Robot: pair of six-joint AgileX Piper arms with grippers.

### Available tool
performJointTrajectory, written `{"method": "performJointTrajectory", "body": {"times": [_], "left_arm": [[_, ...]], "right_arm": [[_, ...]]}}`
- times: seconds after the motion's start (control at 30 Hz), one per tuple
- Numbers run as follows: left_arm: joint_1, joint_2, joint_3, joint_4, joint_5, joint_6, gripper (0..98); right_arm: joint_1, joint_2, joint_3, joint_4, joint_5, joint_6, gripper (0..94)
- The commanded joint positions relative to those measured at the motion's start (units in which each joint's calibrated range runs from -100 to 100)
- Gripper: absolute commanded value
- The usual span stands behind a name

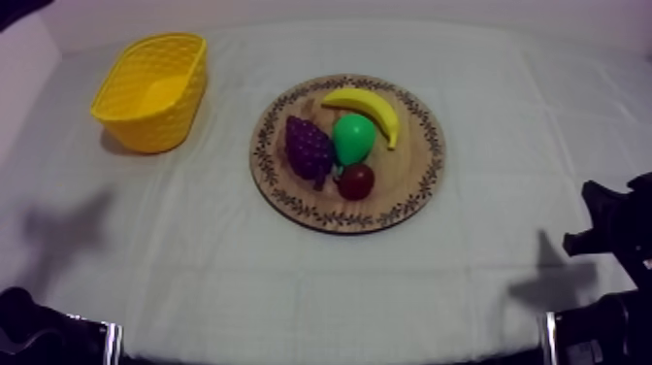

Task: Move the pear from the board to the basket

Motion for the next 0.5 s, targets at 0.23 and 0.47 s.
{"method": "performJointTrajectory", "body": {"times": [0.23, 0.47], "left_arm": [[9.91, 29.92, -31.15, -0.45, 6.21, -0.10, 3.1], [11.49, 41.81, -29.01, 2.50, 2.02, -1.22, 3.0]], "right_arm": [[0.00, 0.01, 0.04, -0.02, 0.01, 0.02, 0.3], [0.00, 0.01, 0.04, -0.02, 0.01, -0.01, 0.3]]}}
